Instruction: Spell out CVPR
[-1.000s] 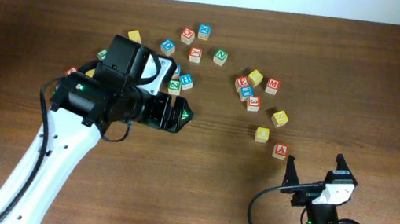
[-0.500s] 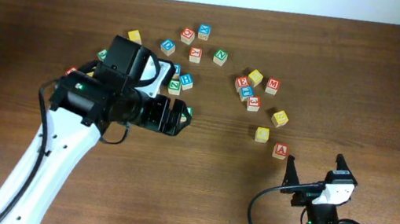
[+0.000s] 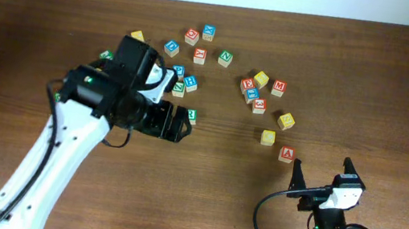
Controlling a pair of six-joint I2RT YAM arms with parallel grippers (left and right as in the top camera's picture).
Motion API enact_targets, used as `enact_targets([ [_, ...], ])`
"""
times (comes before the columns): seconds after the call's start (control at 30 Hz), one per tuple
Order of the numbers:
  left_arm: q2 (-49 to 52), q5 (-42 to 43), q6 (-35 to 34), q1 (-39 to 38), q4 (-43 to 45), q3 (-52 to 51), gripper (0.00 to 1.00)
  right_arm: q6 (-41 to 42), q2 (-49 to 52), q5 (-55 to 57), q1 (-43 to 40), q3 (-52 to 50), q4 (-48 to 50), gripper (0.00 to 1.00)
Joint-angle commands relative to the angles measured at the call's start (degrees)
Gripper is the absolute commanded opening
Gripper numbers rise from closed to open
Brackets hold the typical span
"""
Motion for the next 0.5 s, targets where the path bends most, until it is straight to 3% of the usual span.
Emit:
enact_targets([
  [0.0,3.8,-0.5,-0.7,-0.2,0.1,1.0,0.99,0.0,-0.3,0.5,-0.4,-0.3,-0.4,0.98],
  [0.3,6.7,-0.5,-1.0,-0.2,1.2,1.0,0.99,0.0,-0.3,0.5,-0.4,-0.3,-0.4,0.98],
  [0.47,9.4,-4.5,-6.9,-0.2,0.7,1.0,0.99,0.0,-0.3,0.5,-0.4,-0.3,-0.4,0.98],
])
